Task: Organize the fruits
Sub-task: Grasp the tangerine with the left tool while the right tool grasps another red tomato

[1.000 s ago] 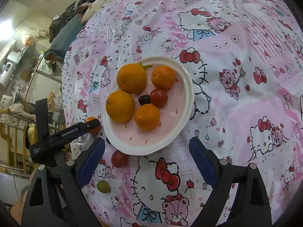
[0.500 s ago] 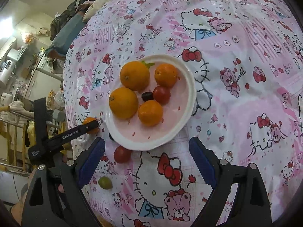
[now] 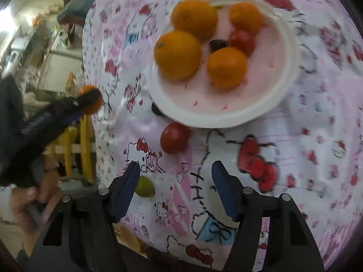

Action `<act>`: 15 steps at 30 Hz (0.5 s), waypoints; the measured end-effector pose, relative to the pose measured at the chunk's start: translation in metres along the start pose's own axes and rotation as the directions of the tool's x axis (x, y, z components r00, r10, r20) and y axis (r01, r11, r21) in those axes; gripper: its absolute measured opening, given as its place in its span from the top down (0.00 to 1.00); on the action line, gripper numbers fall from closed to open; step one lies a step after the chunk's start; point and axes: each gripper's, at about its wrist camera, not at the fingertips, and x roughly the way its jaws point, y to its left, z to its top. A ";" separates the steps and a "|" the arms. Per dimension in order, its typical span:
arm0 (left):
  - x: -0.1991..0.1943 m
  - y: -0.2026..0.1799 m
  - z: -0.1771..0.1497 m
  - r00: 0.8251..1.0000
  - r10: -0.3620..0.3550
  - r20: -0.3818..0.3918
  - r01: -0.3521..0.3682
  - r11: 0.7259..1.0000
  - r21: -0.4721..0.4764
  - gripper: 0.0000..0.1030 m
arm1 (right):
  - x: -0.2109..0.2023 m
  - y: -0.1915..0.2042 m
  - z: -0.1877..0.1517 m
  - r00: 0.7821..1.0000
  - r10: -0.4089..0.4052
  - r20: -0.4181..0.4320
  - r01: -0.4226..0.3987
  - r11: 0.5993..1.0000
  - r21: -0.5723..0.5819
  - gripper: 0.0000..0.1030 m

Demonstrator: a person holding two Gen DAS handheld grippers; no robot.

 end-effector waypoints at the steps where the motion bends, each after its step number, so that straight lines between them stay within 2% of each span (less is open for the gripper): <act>1: -0.001 0.001 0.000 1.000 -0.001 0.001 0.001 1.000 0.001 0.64 | 0.005 0.003 0.001 1.000 -0.015 -0.004 0.015 1.000 -0.008 0.36; 9: -0.003 0.010 0.002 1.000 -0.005 -0.006 0.005 1.000 -0.020 0.64 | 0.046 0.028 0.018 0.986 -0.166 -0.021 0.164 0.982 -0.098 0.53; 11: -0.001 0.011 0.001 1.000 -0.005 -0.012 0.005 1.000 -0.023 0.64 | 0.047 0.031 0.019 0.979 -0.203 -0.003 0.201 0.971 -0.128 0.64; 15: 0.002 0.010 -0.001 1.000 0.002 -0.019 -0.003 1.000 -0.018 0.64 | 0.045 0.028 0.019 0.981 -0.193 0.000 0.192 0.973 -0.130 0.67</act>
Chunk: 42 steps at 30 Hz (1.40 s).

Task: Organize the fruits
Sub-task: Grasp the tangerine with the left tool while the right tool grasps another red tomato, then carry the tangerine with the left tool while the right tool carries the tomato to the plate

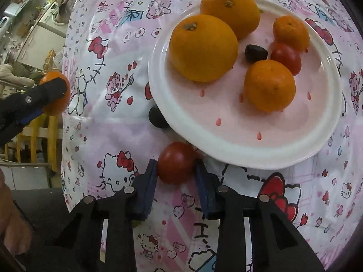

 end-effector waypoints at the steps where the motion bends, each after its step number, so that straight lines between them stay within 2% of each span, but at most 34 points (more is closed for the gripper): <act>1: 0.000 0.000 0.000 1.000 0.002 0.000 -0.002 1.000 0.001 0.64 | -0.001 -0.001 -0.001 1.000 0.001 0.000 -0.001 1.000 -0.003 0.67; 11: 0.003 -0.006 -0.002 1.000 0.027 0.008 -0.027 1.000 0.012 0.64 | -0.021 0.002 -0.015 0.999 0.044 0.023 -0.043 0.998 -0.048 0.67; 22: 0.004 -0.024 -0.003 0.999 0.030 0.015 -0.030 0.999 0.040 0.64 | -0.061 -0.005 -0.034 0.989 0.116 0.097 -0.107 0.990 -0.088 0.67; 31: 0.006 -0.040 -0.004 0.999 0.033 0.023 -0.034 0.997 0.066 0.64 | -0.103 -0.027 -0.046 0.967 0.163 0.198 -0.146 0.985 -0.095 0.67; 42: 0.000 -0.071 0.000 0.998 0.014 0.058 -0.021 0.992 0.123 0.64 | -0.148 -0.073 -0.043 0.930 0.153 0.334 -0.163 0.987 0.001 0.67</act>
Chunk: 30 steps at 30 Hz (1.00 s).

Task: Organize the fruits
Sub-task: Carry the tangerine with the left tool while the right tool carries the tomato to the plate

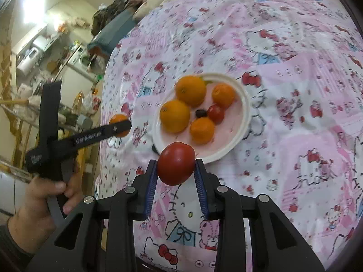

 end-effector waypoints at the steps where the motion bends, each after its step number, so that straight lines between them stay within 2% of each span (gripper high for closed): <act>1: -0.001 -0.003 0.001 1.000 -0.001 0.006 0.001 1.000 0.007 0.64 | -0.004 -0.002 0.002 1.000 -0.004 0.011 0.004 1.000 0.004 0.67; 10: -0.005 -0.025 0.006 0.999 -0.023 0.031 0.021 0.999 0.044 0.64 | -0.022 -0.026 0.021 0.997 -0.033 0.075 0.030 0.999 0.045 0.67; 20: -0.002 -0.034 0.016 0.997 -0.045 0.059 0.042 0.998 0.056 0.64 | -0.020 -0.047 0.056 0.996 -0.027 0.083 0.022 0.998 0.066 0.67; 24: 0.006 -0.037 0.019 0.996 -0.082 0.046 0.079 0.995 0.054 0.64 | -0.007 -0.060 0.068 0.998 -0.008 0.061 0.002 0.995 0.101 0.67; 30: 0.020 -0.054 0.022 0.992 -0.122 0.033 0.118 0.987 0.113 0.64 | 0.027 -0.070 0.077 1.000 -0.006 0.000 0.006 0.992 0.127 0.67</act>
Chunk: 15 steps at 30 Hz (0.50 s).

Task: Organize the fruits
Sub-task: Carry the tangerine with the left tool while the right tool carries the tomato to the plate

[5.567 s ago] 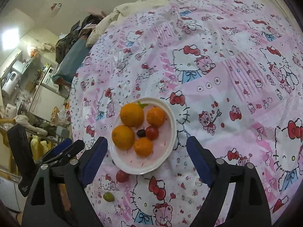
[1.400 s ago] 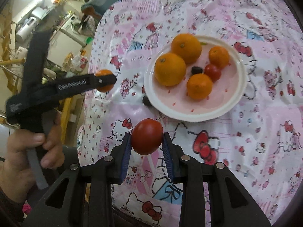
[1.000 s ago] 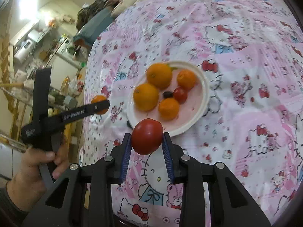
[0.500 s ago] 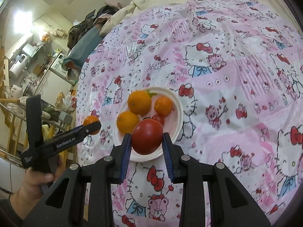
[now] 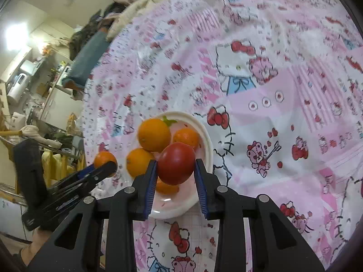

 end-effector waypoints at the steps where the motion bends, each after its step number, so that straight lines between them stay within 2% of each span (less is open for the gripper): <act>1: 0.003 -0.004 0.001 1.000 0.000 0.001 0.000 1.000 0.019 0.64 | 0.007 -0.002 0.000 1.000 0.014 -0.017 -0.014 1.000 0.015 0.67; 9: 0.024 -0.024 0.008 1.000 -0.017 -0.027 0.019 0.996 0.088 0.63 | 0.040 -0.001 -0.005 0.997 0.005 -0.074 -0.005 1.000 0.002 0.67; 15: 0.036 -0.028 0.011 0.998 -0.023 -0.052 0.028 0.996 0.089 0.63 | 0.053 -0.010 -0.008 0.994 0.006 -0.107 -0.003 1.000 0.026 0.65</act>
